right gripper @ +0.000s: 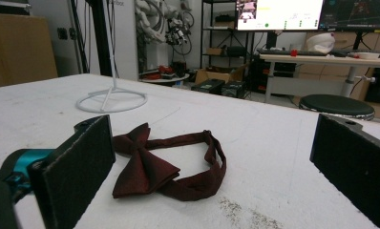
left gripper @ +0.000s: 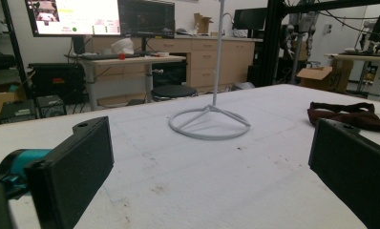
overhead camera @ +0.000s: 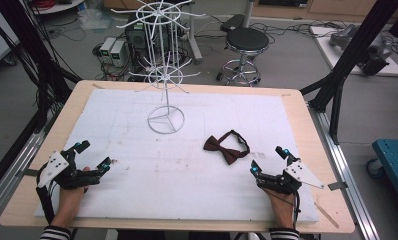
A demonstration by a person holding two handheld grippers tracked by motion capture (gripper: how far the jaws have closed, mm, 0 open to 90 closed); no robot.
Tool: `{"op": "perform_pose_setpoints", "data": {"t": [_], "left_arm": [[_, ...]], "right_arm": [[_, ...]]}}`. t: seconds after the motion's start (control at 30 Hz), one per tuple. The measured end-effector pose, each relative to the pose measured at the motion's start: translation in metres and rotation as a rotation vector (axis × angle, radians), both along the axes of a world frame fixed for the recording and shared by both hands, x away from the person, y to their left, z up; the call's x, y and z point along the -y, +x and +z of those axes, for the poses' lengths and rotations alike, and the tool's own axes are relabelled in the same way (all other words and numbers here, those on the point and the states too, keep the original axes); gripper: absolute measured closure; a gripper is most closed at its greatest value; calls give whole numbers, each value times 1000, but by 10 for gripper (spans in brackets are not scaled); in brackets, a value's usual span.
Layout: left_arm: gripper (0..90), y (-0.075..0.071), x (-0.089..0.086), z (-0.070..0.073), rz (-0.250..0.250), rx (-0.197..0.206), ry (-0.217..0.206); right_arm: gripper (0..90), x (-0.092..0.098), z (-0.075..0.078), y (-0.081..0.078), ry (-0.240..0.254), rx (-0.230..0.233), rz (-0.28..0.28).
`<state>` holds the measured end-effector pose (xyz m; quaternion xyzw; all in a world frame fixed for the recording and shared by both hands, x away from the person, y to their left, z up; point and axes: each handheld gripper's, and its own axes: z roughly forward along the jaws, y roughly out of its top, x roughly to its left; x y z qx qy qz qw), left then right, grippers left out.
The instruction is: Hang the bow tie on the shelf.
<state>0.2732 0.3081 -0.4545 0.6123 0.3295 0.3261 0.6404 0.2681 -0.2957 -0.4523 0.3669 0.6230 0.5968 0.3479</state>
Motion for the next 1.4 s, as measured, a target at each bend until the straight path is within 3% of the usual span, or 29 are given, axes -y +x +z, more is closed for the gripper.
{"op": "perform_pose_setpoints", "data": {"t": [0.27,0.4,0.63,0.97,1.27,1.4], "left_arm": [[17,0,0,0,0,8,7],[17,0,0,0,0,6,0],[17,-1,0,0,1,9,7],[17,-1,0,0,2,12,6],[17,-1,0,0,3,13,7],[18,-1,0,0,3,12,6]], "right_arm": [[6,1,1,2,-5,-19,10],[6,3,3,3,35,-60,27],[6,0,22,8,-12,-67,56],[6,-7,60,26,-111,-136,138],[6,-17,78,42,-175,-174,195],[6,-26,88,51,-256,-207,236]]}}
